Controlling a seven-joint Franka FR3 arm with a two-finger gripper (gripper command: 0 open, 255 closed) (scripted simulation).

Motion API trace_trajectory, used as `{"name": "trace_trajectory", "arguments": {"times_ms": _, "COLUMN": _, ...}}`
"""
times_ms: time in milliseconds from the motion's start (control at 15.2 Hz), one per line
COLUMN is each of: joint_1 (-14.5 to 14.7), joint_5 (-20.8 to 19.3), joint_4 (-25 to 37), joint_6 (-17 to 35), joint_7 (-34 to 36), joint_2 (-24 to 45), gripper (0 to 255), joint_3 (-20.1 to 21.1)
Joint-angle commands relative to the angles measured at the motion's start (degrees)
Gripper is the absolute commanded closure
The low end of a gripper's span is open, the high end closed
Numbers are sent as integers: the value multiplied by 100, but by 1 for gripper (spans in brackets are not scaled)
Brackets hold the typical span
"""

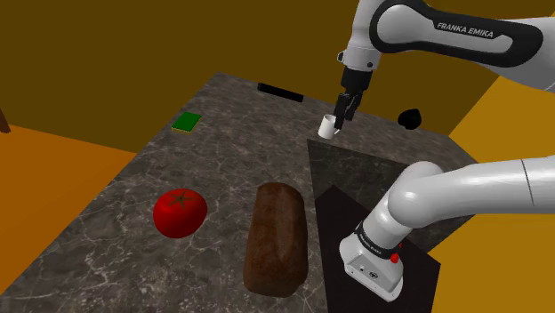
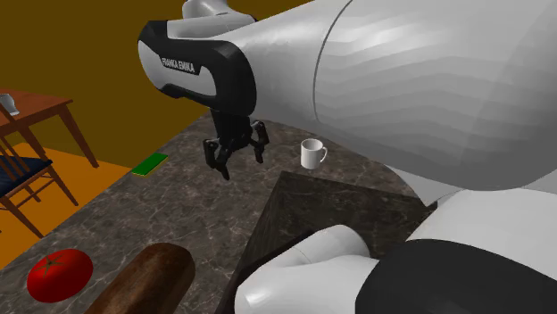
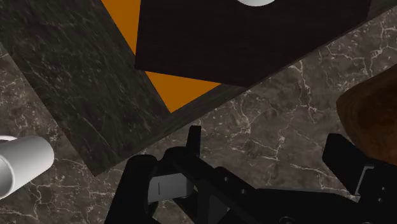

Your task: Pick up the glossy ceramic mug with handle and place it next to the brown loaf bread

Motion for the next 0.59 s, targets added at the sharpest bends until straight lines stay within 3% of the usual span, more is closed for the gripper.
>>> {"name": "trace_trajectory", "arguments": {"times_ms": 0, "joint_1": 0, "joint_5": 0, "joint_4": 0, "joint_6": 0, "joint_7": 0, "joint_2": 0, "gripper": 0, "joint_3": 0}}
{"name": "trace_trajectory", "arguments": {"times_ms": 528, "joint_1": -338, "joint_5": -745, "joint_4": -308, "joint_6": 1262, "joint_7": -1037, "joint_2": 516, "gripper": 0, "joint_3": -940}}
